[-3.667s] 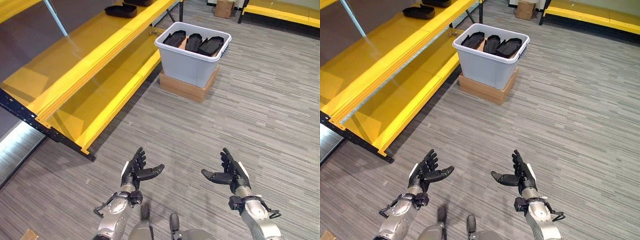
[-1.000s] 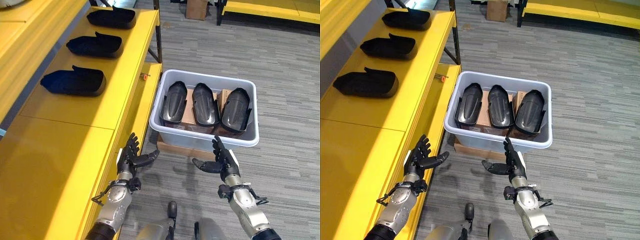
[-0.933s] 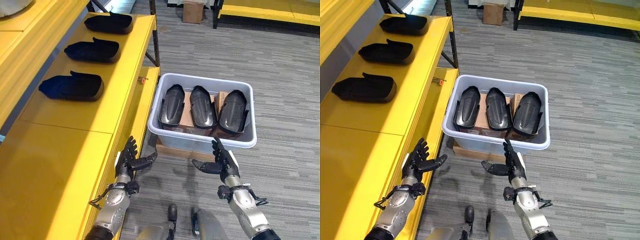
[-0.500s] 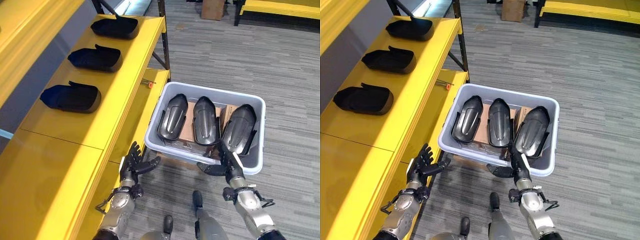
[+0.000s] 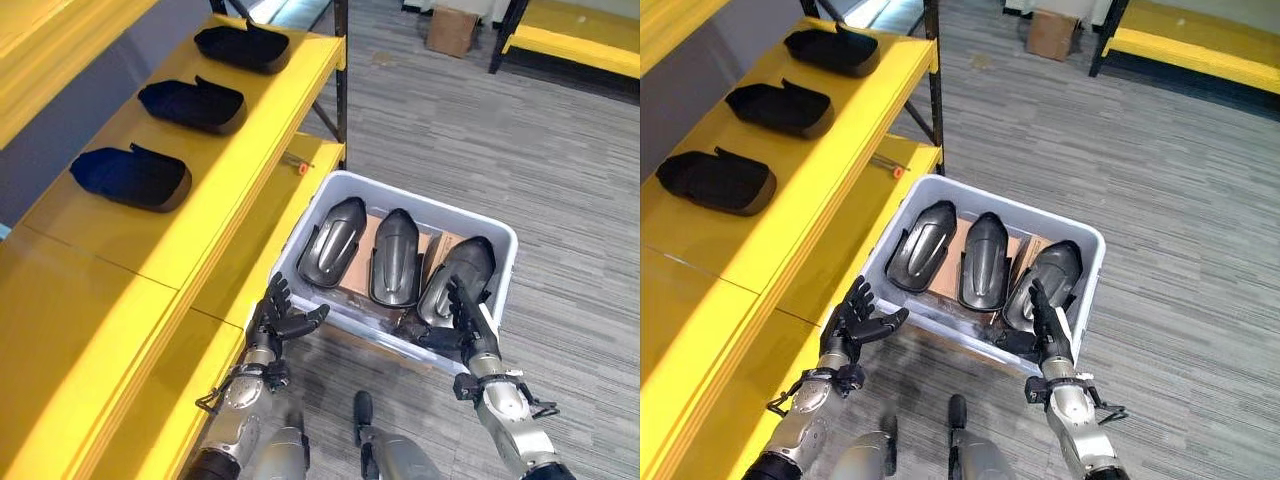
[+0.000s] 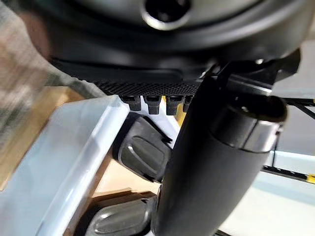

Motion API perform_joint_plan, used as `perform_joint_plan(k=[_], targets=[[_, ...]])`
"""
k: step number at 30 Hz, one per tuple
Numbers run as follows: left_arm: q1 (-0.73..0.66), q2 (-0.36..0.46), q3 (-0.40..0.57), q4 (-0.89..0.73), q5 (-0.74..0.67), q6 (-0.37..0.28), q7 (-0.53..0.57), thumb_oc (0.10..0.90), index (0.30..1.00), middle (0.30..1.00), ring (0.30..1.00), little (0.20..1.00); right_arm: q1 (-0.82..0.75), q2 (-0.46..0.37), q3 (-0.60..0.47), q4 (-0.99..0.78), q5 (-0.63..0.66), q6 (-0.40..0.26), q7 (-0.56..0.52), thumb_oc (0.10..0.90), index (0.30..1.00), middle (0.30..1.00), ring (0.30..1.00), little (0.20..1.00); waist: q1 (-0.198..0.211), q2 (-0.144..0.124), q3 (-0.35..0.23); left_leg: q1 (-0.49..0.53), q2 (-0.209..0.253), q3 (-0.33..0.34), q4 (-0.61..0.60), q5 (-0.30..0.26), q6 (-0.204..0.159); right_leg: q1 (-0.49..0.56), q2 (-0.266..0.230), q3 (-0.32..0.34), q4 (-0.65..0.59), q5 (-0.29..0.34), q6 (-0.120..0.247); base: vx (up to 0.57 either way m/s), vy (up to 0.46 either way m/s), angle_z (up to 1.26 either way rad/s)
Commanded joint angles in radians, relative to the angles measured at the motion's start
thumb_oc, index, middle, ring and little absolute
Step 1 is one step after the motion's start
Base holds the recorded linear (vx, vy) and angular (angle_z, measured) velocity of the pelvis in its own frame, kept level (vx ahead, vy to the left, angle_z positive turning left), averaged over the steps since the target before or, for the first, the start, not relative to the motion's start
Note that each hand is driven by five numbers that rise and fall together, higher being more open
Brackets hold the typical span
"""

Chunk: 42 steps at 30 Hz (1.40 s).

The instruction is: Move parts from the plastic box to the shelf.

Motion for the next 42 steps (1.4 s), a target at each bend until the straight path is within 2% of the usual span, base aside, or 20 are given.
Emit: perform_joint_plan(k=[1, 2, 4, 5, 6, 13, 16, 25, 29, 30, 32, 35, 42], targets=[[-0.021, 0.040, 0.018, -0.100, 0.042, -0.082, -0.004, 0.900, 1.000, 1.000, 1.000, 1.000, -0.018, -0.049, -0.040, -0.107, -0.018, -0.109, -0.053, 0.900, 1.000, 1.000, 1.000, 1.000, 0.008, 0.047, -0.058, 0.000, 0.057, 0.049, -0.052, 0.201, 0.002, 0.128, -0.057, 0.093, 0.045, -0.117, 0.099, 0.27, 0.273, -0.29], [-0.015, 0.040, 0.023, -0.103, 0.032, -0.086, -0.006, 0.900, 1.000, 1.000, 1.000, 1.000, -0.015, -0.041, -0.041, -0.111, -0.008, -0.111, -0.047, 0.900, 1.000, 1.000, 1.000, 1.000, 0.008, 0.053, -0.069, 0.031, 0.067, 0.079, -0.067, 0.169, 0.005, 0.133, -0.059, 0.101, 0.049, -0.133, 0.106, 0.20, 0.244, -0.47], [-0.013, 0.042, 0.023, -0.103, 0.037, -0.088, -0.001, 0.900, 1.000, 1.000, 1.000, 1.000, -0.014, -0.033, -0.039, -0.106, -0.013, -0.109, -0.048, 0.900, 1.000, 1.000, 1.000, 1.000, 0.015, 0.057, -0.078, 0.046, 0.060, 0.074, -0.084, 0.166, 0.010, 0.142, -0.069, 0.103, 0.045, -0.133, 0.113, 0.20, 0.272, -0.77], [-0.022, 0.053, 0.022, -0.115, 0.031, -0.089, -0.007, 0.900, 1.000, 1.000, 1.000, 1.000, -0.023, -0.023, -0.039, -0.110, -0.024, -0.103, -0.048, 0.900, 1.000, 1.000, 1.000, 1.000, 0.026, 0.060, -0.095, 0.060, 0.033, 0.099, -0.051, 0.132, 0.023, 0.155, -0.114, 0.116, 0.041, -0.123, 0.138, 0.19, 0.281, -0.84], [-0.023, 0.053, 0.022, -0.115, 0.031, -0.090, -0.007, 0.900, 1.000, 1.000, 1.000, 1.000, -0.022, -0.023, -0.039, -0.110, -0.024, -0.103, -0.048, 0.900, 1.000, 1.000, 1.000, 1.000, 0.028, 0.059, -0.095, 0.062, 0.032, 0.101, -0.051, 0.131, 0.024, 0.156, -0.115, 0.118, 0.041, -0.123, 0.139, 0.24, 0.383, -0.78], [-0.053, 0.083, 0.035, -0.110, 0.047, -0.103, 0.018, 0.900, 1.000, 1.000, 1.000, 1.000, -0.029, 0.009, -0.037, -0.129, -0.031, -0.093, -0.050, 0.900, 1.000, 1.000, 1.000, 1.000, 0.040, 0.037, -0.104, 0.036, -0.011, 0.193, 0.046, 0.029, 0.060, 0.134, -0.228, 0.127, 0.013, -0.066, 0.205, 0.07, 0.209, -0.39], [-0.067, 0.082, 0.036, -0.105, 0.042, -0.109, 0.023, 0.900, 1.000, 1.000, 1.000, 1.000, -0.028, 0.009, -0.038, -0.139, -0.042, -0.093, -0.052, 0.900, 1.000, 1.000, 1.000, 1.000, 0.037, 0.030, -0.102, 0.013, -0.015, 0.208, 0.078, 0.010, 0.061, 0.125, -0.248, 0.115, 0.009, -0.046, 0.215, 0.05, 0.101, -0.17], [-0.089, 0.089, 0.038, -0.111, 0.041, -0.111, 0.023, 0.900, 1.000, 1.000, 1.000, 1.000, -0.054, -0.049, -0.098, -0.200, -0.115, -0.103, -0.087, 0.900, 1.000, 1.000, 1.000, 1.000, 0.022, 0.006, -0.107, -0.015, -0.008, 0.209, 0.079, 0.008, 0.050, 0.117, -0.256, 0.073, -0.018, 0.001, 0.224, 0.05, 0.009, 0.03], [-0.082, 0.083, 0.044, -0.117, 0.045, -0.103, 0.018, 0.900, 1.000, 1.000, 1.000, 1.000, -0.075, -0.095, -0.151, -0.241, -0.161, -0.109, -0.103, 0.900, 1.000, 1.000, 1.000, 1.000, 0.019, -0.006, -0.107, -0.011, -0.003, 0.210, 0.071, 0.009, 0.045, 0.123, -0.252, 0.065, -0.029, 0.003, 0.226, 0.05, -0.028, 0.01], [-0.074, 0.085, 0.051, -0.129, 0.050, -0.097, 0.009, 0.900, 1.000, 1.000, 1.000, 1.000, -0.090, -0.132, -0.193, -0.280, -0.192, -0.114, -0.116, 0.900, 1.000, 1.000, 1.000, 1.000, 0.017, -0.009, -0.109, -0.009, 0.000, 0.208, 0.063, 0.012, 0.043, 0.124, -0.250, 0.062, -0.034, 0.005, 0.227, 0.04, -0.035, 0.02], [-0.072, 0.086, 0.052, -0.132, 0.052, -0.097, 0.008, 0.900, 1.000, 1.000, 1.000, 1.000, -0.090, -0.139, -0.206, -0.287, -0.197, -0.116, -0.121, 0.900, 1.000, 1.000, 1.000, 1.000, 0.016, -0.009, -0.108, -0.009, 0.001, 0.206, 0.059, 0.014, 0.041, 0.124, -0.248, 0.060, -0.035, 0.003, 0.226, 0.02, -0.017, 0.01], [-0.052, 0.096, 0.064, -0.159, 0.057, -0.092, -0.022, 0.900, 1.000, 1.000, 1.000, 1.000, -0.108, -0.228, -0.283, -0.326, -0.270, -0.123, -0.139, 0.900, 1.000, 1.000, 1.000, 1.000, 0.011, -0.009, -0.104, -0.015, 0.007, 0.199, 0.042, 0.025, 0.034, 0.115, -0.241, 0.054, -0.038, -0.005, 0.224, 0.03, -0.057, 0.01], [-0.033, 0.104, 0.069, -0.170, 0.052, -0.094, -0.041, 0.900, 1.000, 1.000, 1.000, 1.000, -0.125, -0.288, -0.303, -0.327, -0.299, -0.119, -0.140, 0.900, 1.000, 1.000, 1.000, 1.000, 0.009, -0.004, -0.092, -0.020, 0.011, 0.194, 0.020, 0.039, 0.029, 0.101, -0.232, 0.049, -0.045, -0.007, 0.222, 0.01, -0.025, 0.02]])
